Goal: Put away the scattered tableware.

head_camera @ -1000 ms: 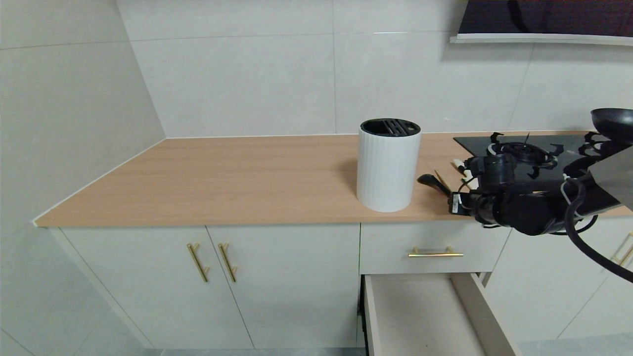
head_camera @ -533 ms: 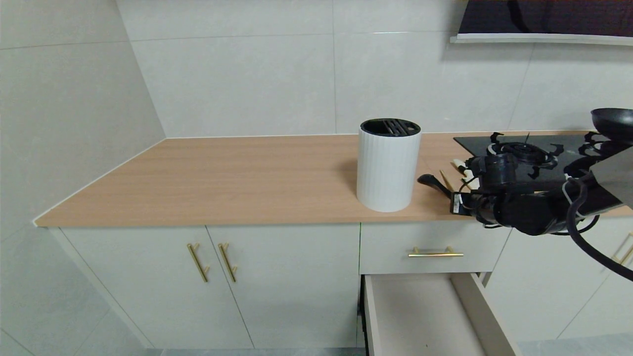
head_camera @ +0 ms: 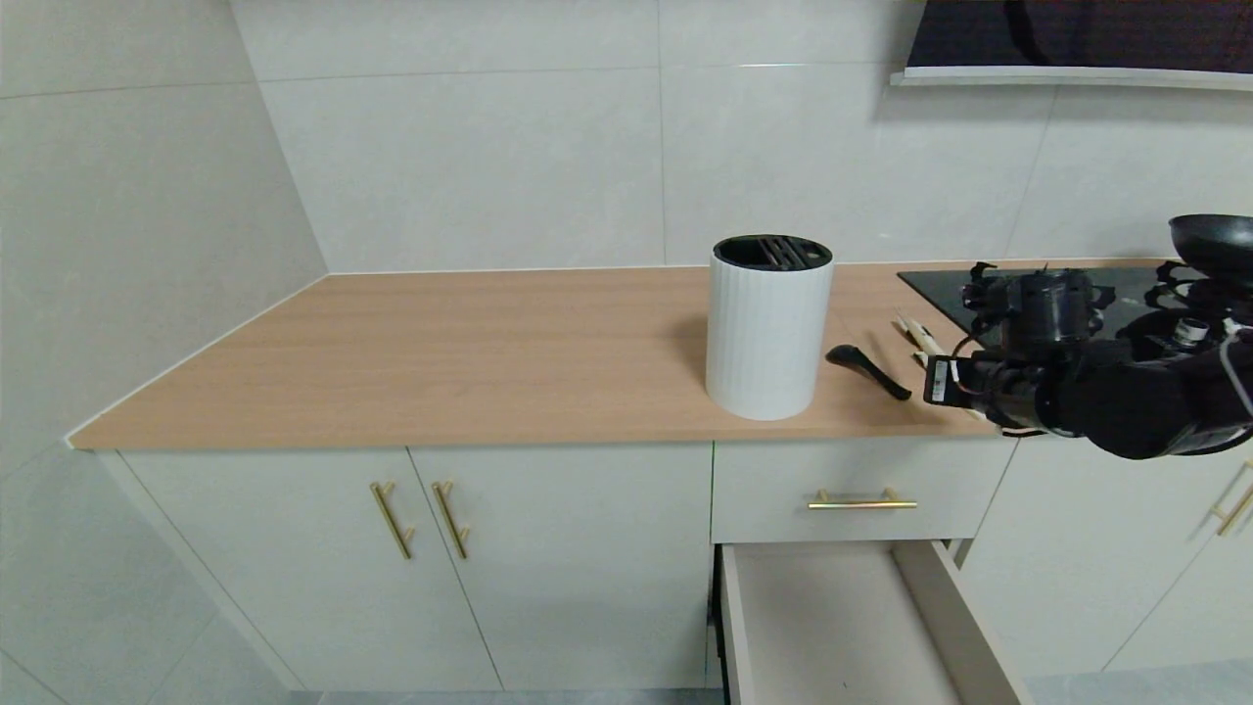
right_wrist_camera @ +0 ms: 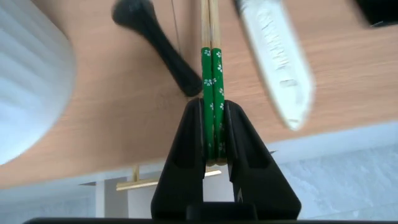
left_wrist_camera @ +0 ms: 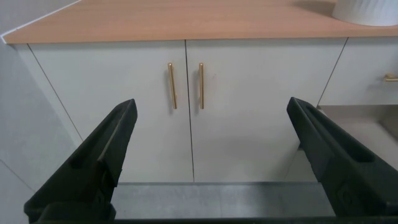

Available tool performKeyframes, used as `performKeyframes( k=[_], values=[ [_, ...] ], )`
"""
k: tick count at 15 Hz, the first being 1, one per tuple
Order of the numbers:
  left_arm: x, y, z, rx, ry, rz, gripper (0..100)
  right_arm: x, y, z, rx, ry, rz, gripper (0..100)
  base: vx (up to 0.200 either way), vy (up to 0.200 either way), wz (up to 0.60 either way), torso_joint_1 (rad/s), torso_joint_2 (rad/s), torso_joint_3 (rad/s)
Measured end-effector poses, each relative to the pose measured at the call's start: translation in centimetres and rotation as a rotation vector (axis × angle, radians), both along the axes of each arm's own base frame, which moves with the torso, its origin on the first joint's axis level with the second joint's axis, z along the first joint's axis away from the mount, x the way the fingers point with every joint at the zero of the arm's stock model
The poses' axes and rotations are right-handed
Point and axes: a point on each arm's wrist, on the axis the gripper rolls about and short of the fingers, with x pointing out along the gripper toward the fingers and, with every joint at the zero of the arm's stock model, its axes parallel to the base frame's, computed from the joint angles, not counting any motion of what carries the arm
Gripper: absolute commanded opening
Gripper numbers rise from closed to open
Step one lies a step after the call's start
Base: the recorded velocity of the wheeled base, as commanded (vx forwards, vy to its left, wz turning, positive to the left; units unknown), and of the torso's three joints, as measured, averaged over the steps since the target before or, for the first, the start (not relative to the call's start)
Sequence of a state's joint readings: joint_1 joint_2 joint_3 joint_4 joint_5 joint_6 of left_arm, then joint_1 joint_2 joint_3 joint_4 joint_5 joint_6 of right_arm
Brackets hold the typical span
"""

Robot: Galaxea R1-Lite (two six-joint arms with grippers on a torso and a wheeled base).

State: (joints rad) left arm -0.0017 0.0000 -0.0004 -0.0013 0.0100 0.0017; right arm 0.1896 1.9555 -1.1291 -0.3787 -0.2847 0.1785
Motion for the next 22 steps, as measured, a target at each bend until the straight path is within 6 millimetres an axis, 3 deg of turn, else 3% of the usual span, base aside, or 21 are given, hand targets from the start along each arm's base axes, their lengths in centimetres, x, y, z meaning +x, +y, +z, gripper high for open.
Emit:
performKeyframes(
  k=[7, 14, 22],
  values=[
    [0.0, 0.0, 0.0, 0.0, 0.0, 0.0, 100, -8.0, -1.0, 3.8, -0.139, 0.124, 0.127, 0, 0.0, 0.0, 0.0, 0.0, 0.0, 0.0],
    [0.0, 0.0, 0.0, 0.0, 0.0, 0.0, 100, -16.0, 0.8, 6.0, -0.228, 0.223, 0.312, 0, 0.0, 0.0, 0.0, 0.0, 0.0, 0.0],
    [0.0, 0.0, 0.0, 0.0, 0.0, 0.0, 100, -20.3, 2.6, 5.8, -0.304, 0.219, 0.494, 0, 0.0, 0.0, 0.0, 0.0, 0.0, 0.0]
  ],
)
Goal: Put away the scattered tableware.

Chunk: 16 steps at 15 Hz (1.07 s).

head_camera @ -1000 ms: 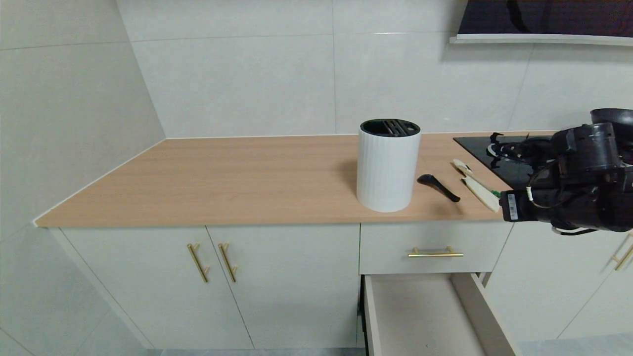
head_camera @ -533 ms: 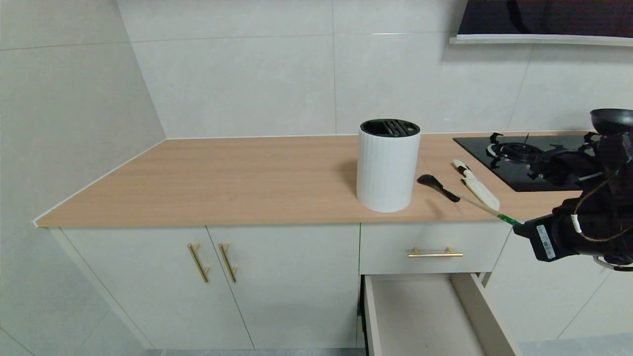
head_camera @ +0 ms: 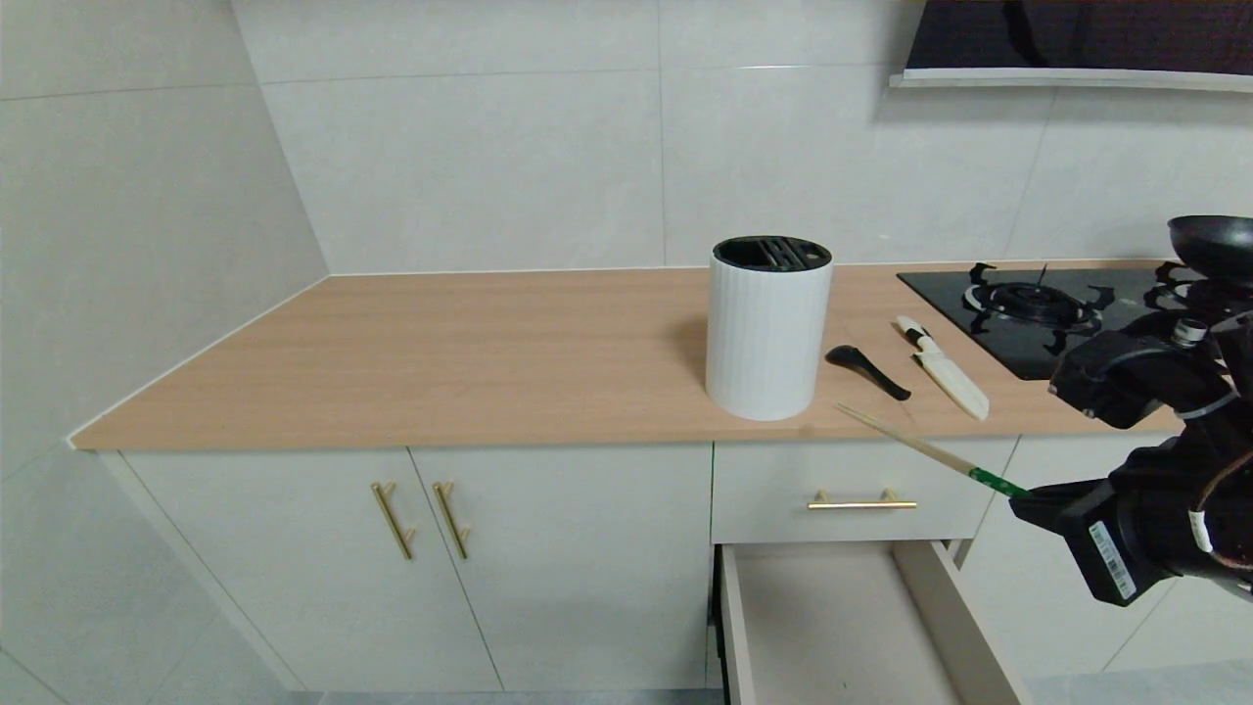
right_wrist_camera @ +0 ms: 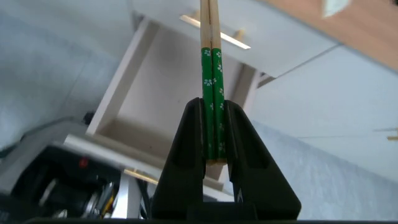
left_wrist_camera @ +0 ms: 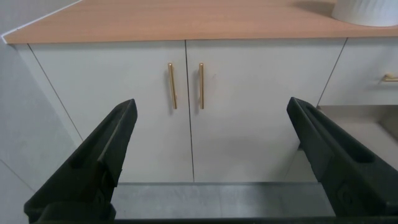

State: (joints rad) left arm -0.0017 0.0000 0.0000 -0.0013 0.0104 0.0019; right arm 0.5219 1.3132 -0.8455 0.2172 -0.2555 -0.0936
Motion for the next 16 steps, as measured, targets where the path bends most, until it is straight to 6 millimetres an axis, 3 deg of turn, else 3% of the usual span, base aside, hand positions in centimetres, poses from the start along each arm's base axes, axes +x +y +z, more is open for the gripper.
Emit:
performKeyframes(
  k=[9, 16],
  values=[
    [0.0, 0.0, 0.0, 0.0, -0.001, 0.0, 100, -1.2, 1.1, -1.5, -0.073, 0.027, 0.1, 0, 0.0, 0.0, 0.0, -0.008, 0.02, 0.012],
    [0.0, 0.0, 0.0, 0.0, 0.0, 0.0, 100, -1.1, 1.2, -2.0, -0.085, 0.047, 0.105, 0, 0.0, 0.0, 0.0, -0.191, 0.44, 0.251]
  ],
)
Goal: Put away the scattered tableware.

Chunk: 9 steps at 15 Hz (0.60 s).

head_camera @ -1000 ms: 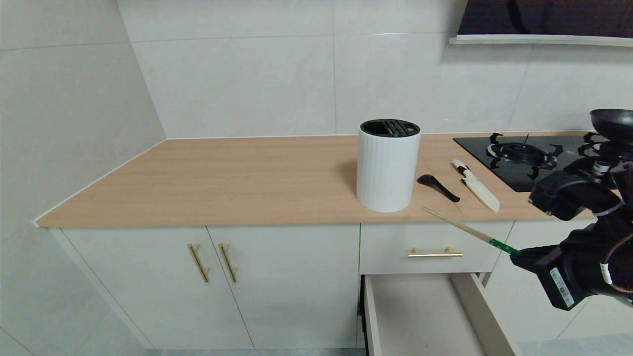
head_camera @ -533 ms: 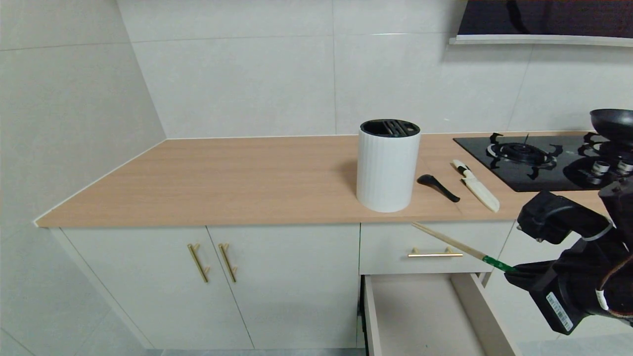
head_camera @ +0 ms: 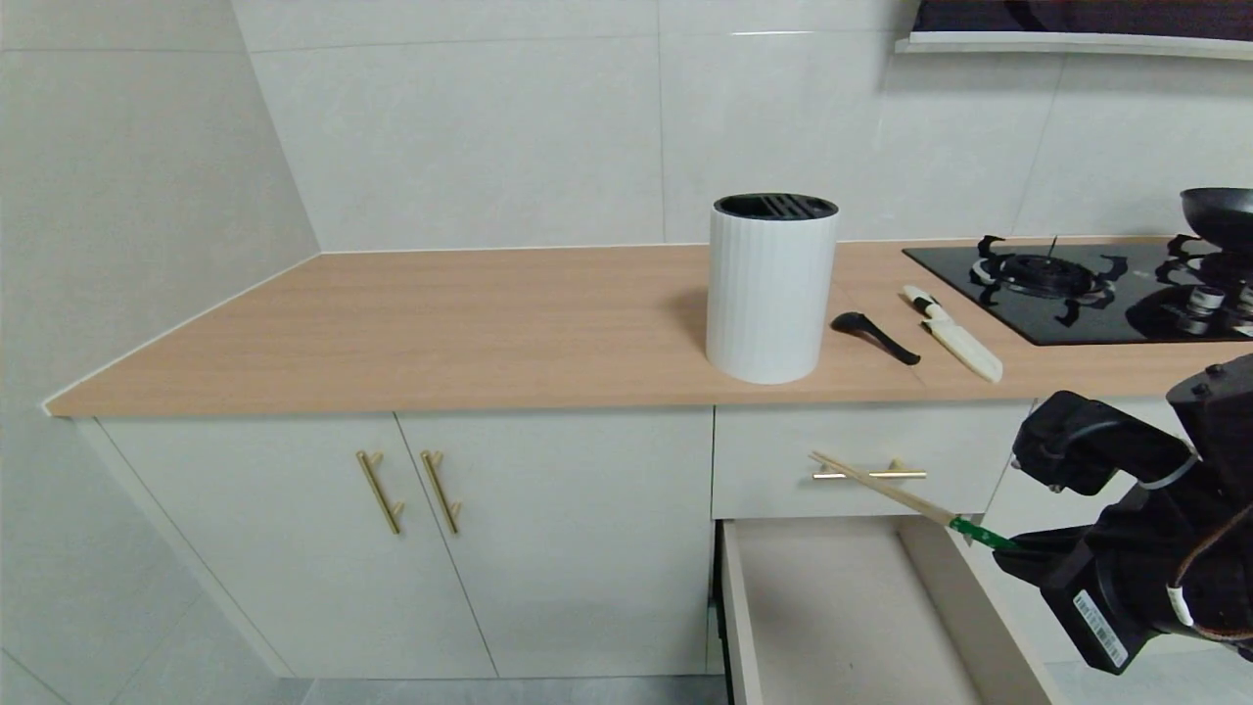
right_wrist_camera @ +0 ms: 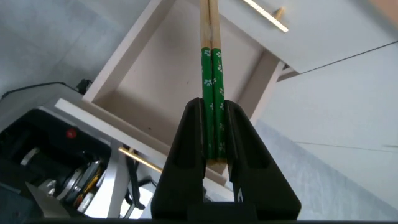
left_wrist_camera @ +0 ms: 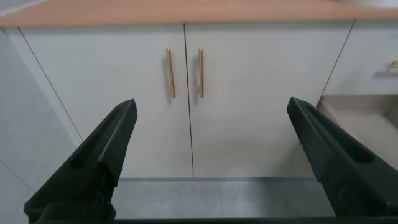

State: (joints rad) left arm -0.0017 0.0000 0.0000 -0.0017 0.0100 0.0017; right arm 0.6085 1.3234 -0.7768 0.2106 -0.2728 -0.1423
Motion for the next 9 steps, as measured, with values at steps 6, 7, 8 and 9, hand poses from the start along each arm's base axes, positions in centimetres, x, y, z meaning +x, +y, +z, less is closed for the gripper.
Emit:
performKeyframes(
  k=[6, 7, 8, 9],
  values=[
    [0.0, 0.0, 0.0, 0.0, 0.0, 0.0, 100, 0.32, 0.22, -0.63, -0.017, 0.025, 0.0, 0, 0.0, 0.0, 0.0, -0.186, 0.48, 0.287],
    [0.0, 0.0, 0.0, 0.0, 0.0, 0.0, 100, 0.38, 0.27, -0.74, -0.02, 0.029, 0.0, 0, 0.0, 0.0, 0.0, -0.173, 0.46, 0.3],
    [0.0, 0.0, 0.0, 0.0, 0.0, 0.001, 100, 0.43, 0.3, -0.92, -0.026, 0.036, 0.0, 0, 0.0, 0.0, 0.0, -0.163, 0.45, 0.29],
    [0.0, 0.0, 0.0, 0.0, 0.0, 0.0, 100, 0.5, 0.34, -1.02, -0.028, 0.04, 0.0, 0, 0.0, 0.0, 0.0, -0.154, 0.47, 0.305]
  ],
)
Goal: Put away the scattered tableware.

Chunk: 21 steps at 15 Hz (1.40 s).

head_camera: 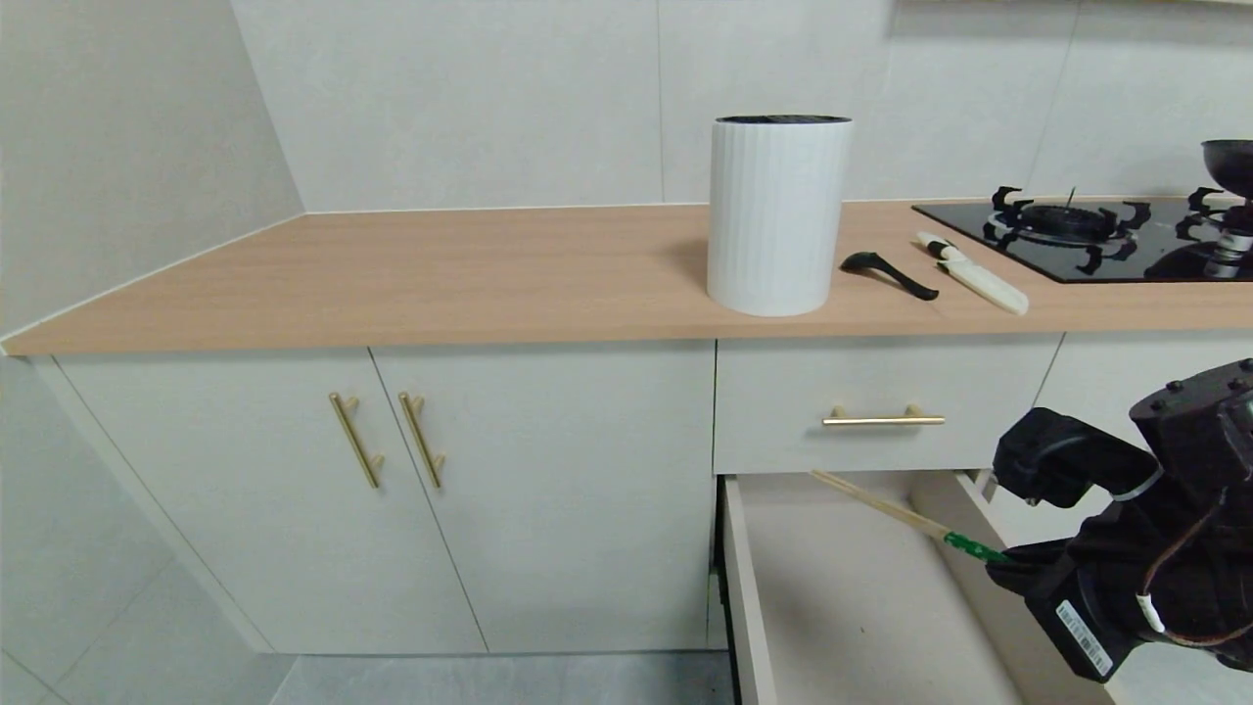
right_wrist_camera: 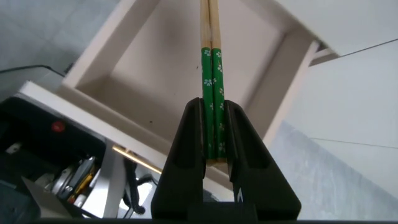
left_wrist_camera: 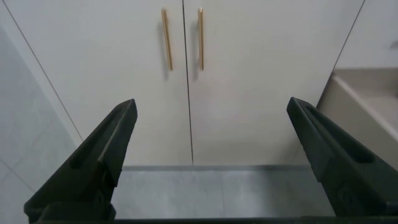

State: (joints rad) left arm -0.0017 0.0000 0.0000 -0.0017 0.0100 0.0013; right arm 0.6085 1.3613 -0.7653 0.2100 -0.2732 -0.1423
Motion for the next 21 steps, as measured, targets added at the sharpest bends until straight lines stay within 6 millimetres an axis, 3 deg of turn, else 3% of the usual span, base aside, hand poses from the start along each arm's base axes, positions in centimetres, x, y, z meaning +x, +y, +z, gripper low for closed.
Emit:
performKeyframes(
  k=[5, 13, 21],
  values=[
    [0.0, 0.0, 0.0, 0.0, 0.003, 0.001, 100, 0.2, 0.1, -0.4, -0.012, 0.017, 0.0, 0, 0.0, 0.0, 0.0, -0.119, 0.42, 0.288],
    [0.0, 0.0, 0.0, 0.0, 0.0, 0.001, 100, 0.8, 0.6, -1.6, -0.052, 0.064, 0.014, 0, 0.0, 0.0, 0.0, -0.009, 0.03, 0.021],
    [0.0, 0.0, 0.0, 0.0, 0.0, 0.0, 100, 4.7, 2.9, -5.4, -0.05, 0.117, -0.037, 0, 0.0, 0.0, 0.0, 0.0, 0.0, 0.0]
  ],
)
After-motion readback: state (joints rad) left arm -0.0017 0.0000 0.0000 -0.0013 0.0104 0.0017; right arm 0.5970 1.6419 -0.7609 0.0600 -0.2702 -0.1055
